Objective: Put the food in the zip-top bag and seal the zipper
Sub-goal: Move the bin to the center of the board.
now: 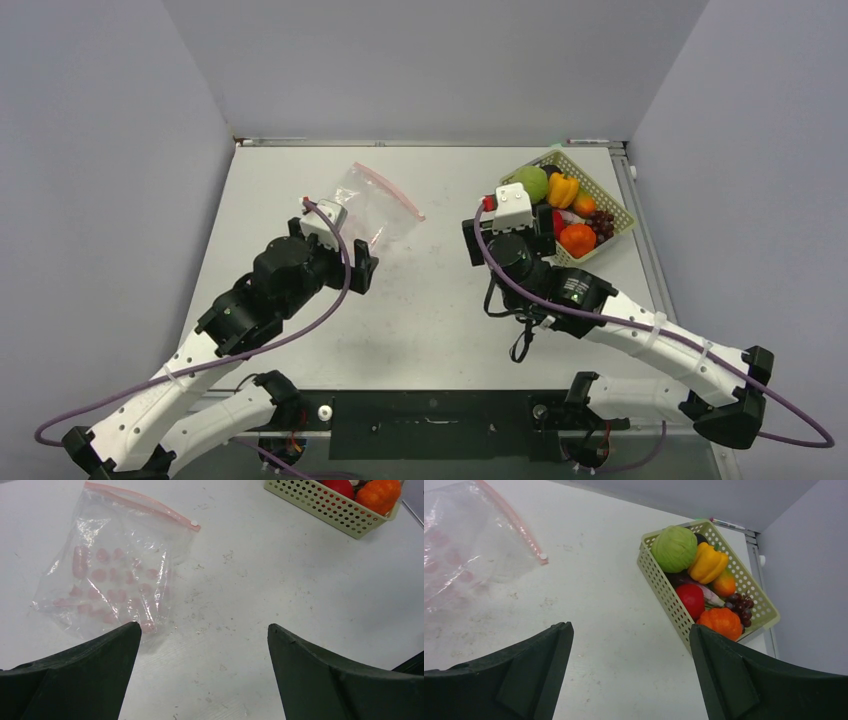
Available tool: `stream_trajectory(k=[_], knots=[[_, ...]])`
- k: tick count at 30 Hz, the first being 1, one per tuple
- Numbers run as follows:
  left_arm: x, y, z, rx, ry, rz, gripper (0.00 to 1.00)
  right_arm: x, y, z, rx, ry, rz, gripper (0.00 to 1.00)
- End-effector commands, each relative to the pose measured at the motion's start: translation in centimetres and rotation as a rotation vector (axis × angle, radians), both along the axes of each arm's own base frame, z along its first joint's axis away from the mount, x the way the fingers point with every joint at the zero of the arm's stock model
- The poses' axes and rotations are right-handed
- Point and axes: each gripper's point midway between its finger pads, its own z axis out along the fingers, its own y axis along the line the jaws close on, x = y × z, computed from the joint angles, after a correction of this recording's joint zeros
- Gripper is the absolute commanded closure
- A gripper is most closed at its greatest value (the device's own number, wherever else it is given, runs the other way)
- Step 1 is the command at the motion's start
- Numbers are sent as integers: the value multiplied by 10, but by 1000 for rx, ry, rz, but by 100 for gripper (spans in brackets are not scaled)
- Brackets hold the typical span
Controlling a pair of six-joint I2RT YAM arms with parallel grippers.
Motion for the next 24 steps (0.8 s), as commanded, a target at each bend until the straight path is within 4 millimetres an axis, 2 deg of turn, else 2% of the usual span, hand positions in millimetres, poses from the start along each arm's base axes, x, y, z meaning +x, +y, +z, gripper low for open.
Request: stream_trajectory(k=[1, 6, 14, 24], knots=[[-2, -3, 21, -42, -43, -22, 4, 11, -28, 9, -54, -19, -76, 10], [-3, -4, 22, -47, -43, -29, 4, 26, -49, -3, -74, 18, -119, 10], [-5, -6, 23, -53, -43, -42, 4, 47, -68, -30, -101, 103, -179, 10], [-9, -7, 25, -72, -39, -62, 4, 75, -69, -78, -93, 251, -165, 8]])
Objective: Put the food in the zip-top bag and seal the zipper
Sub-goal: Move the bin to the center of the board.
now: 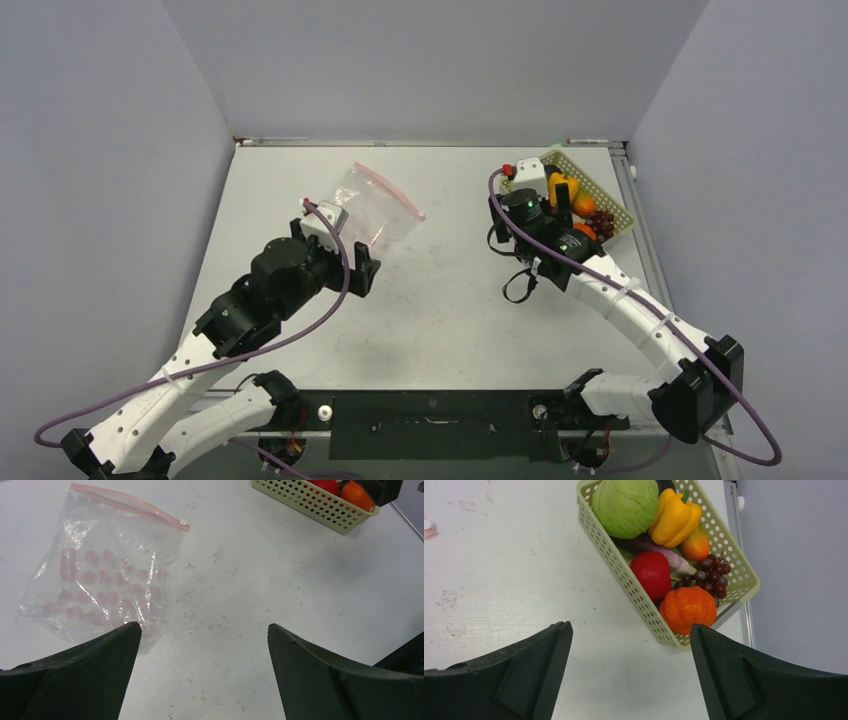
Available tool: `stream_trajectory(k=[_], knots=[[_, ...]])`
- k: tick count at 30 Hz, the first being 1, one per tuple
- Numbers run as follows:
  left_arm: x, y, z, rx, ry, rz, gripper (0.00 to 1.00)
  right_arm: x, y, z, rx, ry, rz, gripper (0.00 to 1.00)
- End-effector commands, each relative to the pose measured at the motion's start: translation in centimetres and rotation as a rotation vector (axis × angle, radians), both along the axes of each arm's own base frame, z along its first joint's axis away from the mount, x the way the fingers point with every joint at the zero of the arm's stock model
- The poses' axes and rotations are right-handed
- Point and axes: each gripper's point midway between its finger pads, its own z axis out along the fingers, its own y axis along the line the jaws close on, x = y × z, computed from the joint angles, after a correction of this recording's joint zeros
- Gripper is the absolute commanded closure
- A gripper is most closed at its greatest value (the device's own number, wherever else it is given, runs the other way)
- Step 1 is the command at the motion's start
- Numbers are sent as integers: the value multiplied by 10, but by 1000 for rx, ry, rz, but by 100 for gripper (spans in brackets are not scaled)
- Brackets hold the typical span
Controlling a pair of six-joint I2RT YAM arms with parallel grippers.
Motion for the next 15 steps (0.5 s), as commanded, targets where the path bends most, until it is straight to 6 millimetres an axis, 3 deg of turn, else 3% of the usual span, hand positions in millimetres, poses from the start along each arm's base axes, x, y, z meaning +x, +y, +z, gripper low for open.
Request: stream_trajectory(k=[1, 8, 15], knots=[[-4, -2, 23, -55, -41, -20, 4, 10, 5, -23, 21, 55, 19, 8], [-7, -1, 22, -58, -42, -30, 4, 32, -12, -66, 21, 146, -47, 5], [-8, -1, 23, -61, -45, -31, 4, 53, -26, -91, 72, 202, -80, 6]])
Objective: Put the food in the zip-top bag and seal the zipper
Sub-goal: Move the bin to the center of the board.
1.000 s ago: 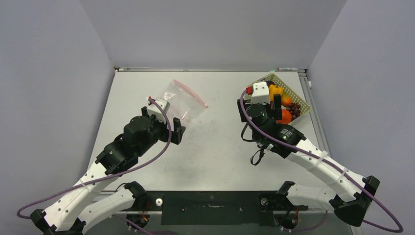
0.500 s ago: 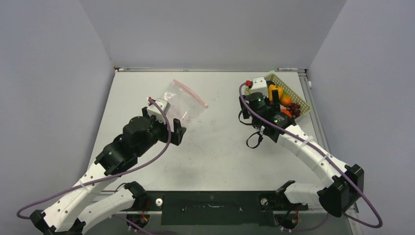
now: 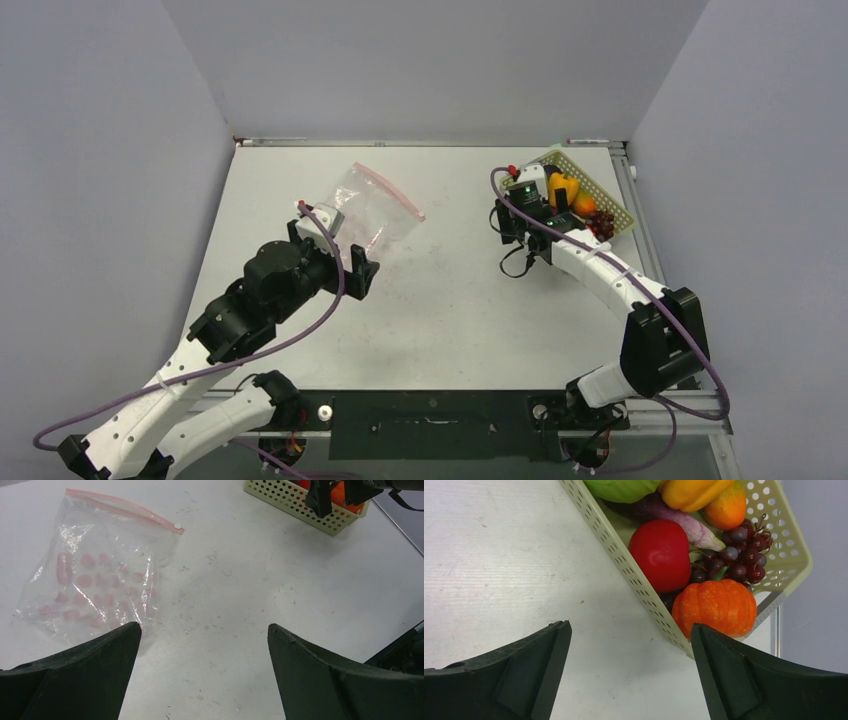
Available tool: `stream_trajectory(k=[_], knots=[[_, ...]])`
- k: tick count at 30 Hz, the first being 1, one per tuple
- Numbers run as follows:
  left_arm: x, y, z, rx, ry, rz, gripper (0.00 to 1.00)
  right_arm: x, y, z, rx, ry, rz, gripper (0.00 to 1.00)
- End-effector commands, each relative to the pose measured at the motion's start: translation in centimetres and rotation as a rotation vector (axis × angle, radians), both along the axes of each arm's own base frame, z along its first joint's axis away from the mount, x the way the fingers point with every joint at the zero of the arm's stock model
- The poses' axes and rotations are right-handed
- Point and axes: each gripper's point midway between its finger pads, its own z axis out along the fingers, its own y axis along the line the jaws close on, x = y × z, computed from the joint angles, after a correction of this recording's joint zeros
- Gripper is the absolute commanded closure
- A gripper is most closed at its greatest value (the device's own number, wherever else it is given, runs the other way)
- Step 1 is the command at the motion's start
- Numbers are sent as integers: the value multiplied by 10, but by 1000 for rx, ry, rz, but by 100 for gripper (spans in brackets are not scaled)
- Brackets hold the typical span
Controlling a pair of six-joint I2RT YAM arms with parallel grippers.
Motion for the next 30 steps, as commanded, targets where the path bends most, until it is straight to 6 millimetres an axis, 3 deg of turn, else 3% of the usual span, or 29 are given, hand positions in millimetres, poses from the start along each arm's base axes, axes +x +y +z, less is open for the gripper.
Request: stream_trajectory(k=[1, 5, 17, 30], knots=[[-1, -1, 16, -36, -30, -6, 4, 18, -2, -1, 73, -27, -19, 7], [-1, 1, 18, -39, -33, 0, 4, 28, -6, -9, 93, -2, -27, 18], [-2, 0, 18, -44, -33, -8, 4, 52, -22, -21, 60, 37, -56, 39], [-3, 0, 20, -50, -39, -7, 4, 60, -27, -37, 14, 73, -75, 44]])
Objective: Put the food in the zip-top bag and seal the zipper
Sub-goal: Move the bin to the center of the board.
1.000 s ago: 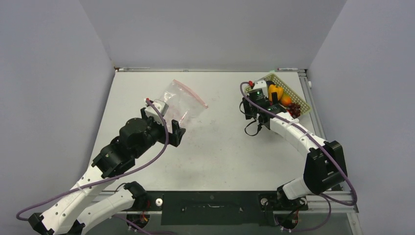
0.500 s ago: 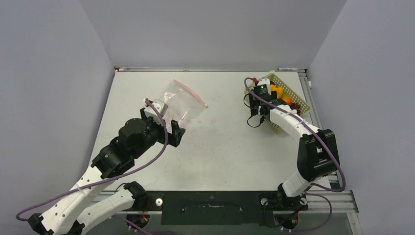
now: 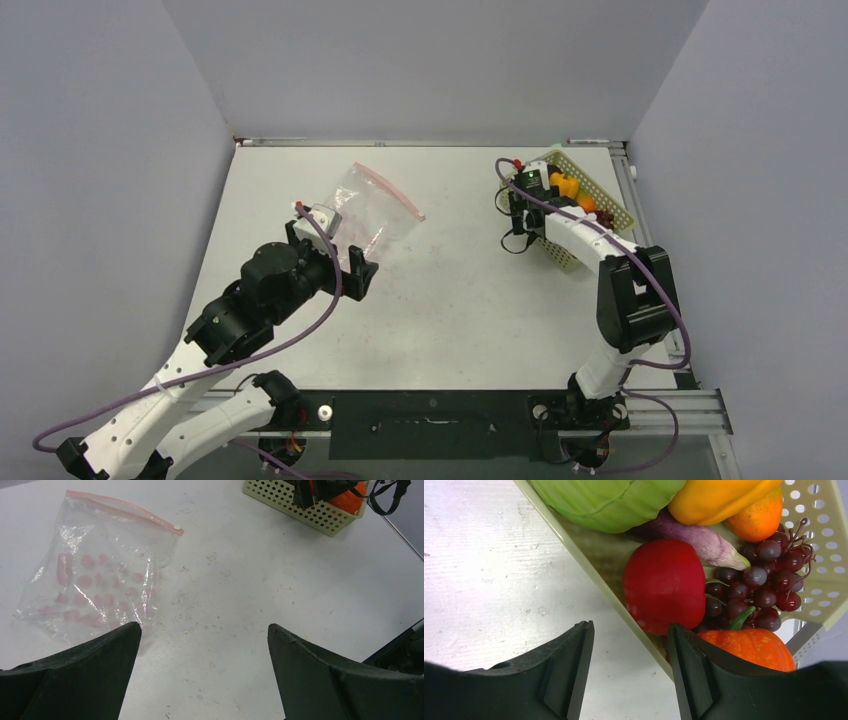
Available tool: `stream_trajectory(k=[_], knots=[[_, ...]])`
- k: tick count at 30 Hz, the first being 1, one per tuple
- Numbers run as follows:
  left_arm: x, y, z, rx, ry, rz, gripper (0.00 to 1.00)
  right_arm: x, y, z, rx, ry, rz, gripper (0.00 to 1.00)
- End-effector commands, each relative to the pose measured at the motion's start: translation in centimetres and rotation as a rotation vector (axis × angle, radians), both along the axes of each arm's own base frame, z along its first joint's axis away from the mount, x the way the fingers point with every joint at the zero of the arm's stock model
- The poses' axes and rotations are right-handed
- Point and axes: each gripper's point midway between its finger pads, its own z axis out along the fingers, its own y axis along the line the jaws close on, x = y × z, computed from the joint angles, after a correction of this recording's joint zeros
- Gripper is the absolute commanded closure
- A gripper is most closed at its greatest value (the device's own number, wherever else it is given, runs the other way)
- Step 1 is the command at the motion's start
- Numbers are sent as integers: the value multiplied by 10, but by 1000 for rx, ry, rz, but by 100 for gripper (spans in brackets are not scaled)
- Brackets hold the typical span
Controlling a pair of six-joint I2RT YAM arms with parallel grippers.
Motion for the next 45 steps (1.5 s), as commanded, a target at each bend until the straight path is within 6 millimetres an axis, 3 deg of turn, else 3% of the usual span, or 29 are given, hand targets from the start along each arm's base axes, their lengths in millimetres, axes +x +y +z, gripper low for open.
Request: stream_trajectory(k=[1, 5, 14, 24, 39, 45], knots=[[0, -1, 17, -42, -33, -4, 4, 16, -3, 20, -16, -63, -14, 44], [1, -2, 14, -36, -24, -6, 4, 16, -1, 14, -11, -49, -7, 49], [0, -4, 14, -38, -21, -11, 4, 16, -3, 4, -29, -19, -4, 50], [1, -4, 13, -38, -20, -13, 4, 11, 2, -1, -12, -3, 5, 68], [1, -3, 13, -35, -20, -5, 4, 0, 41, 8, 15, -20, 77, 94], [1, -3, 13, -34, -20, -3, 4, -5, 56, 10, 100, -18, 90, 95]])
